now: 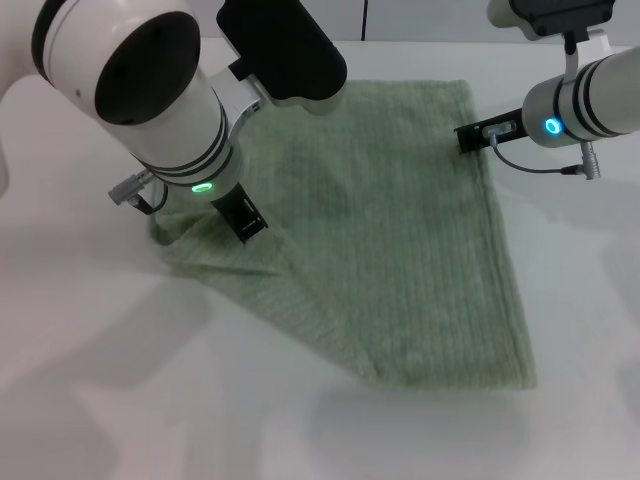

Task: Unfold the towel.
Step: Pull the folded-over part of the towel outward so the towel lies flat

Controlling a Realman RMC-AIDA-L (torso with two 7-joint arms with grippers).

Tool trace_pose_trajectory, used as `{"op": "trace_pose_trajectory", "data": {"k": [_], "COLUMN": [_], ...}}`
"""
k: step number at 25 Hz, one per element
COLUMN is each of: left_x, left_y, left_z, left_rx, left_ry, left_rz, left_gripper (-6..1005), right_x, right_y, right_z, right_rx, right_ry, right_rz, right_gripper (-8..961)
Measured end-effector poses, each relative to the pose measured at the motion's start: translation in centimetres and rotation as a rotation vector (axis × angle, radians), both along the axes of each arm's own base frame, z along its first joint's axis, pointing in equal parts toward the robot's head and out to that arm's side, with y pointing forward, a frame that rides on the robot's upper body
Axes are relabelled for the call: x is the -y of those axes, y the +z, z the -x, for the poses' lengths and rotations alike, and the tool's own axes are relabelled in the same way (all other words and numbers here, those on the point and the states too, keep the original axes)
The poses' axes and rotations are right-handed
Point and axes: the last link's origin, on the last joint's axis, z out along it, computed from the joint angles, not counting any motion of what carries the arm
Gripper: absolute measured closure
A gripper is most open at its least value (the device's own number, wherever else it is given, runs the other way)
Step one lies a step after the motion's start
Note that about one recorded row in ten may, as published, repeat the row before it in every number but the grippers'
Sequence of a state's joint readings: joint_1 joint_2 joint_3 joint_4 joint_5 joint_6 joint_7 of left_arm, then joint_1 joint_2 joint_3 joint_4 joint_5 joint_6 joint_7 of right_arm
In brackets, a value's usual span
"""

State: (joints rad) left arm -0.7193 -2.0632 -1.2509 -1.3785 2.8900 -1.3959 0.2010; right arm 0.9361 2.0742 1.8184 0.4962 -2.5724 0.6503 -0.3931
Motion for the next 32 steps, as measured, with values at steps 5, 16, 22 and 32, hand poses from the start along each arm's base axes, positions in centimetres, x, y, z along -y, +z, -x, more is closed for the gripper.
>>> {"op": "trace_pose_trajectory", "data": {"k": [5,16,22,32], "left_x": [-0.1,0.8,0.9,1.7], "left_y": [0.4,1.3,1.8,2.1], "left_z": [0.2,0.5,0.6,1.7], "left_rx": [0.001,-0.071,-0.085,-0.135], "left_ry": [0.023,0.095,0.132,0.22], "left_rz": [-0.008,0.023,0.02,0.027], "left_gripper": [971,967,976,981], "right_x": [0.0,0.1,0.1,0.1], "right_y": [0.0,0.0,0.0,0.0], "right_z": [-0.1,-0.2,-0.2,-0.2], "right_rx": [0.0,0.0,0.0,-0.001], "right_ry": [-0.002,-0.005,-0.005,-0.006], "right_rz": [0.0,0.001,0.0,0.0], "right_gripper": [848,844,842,838]}}
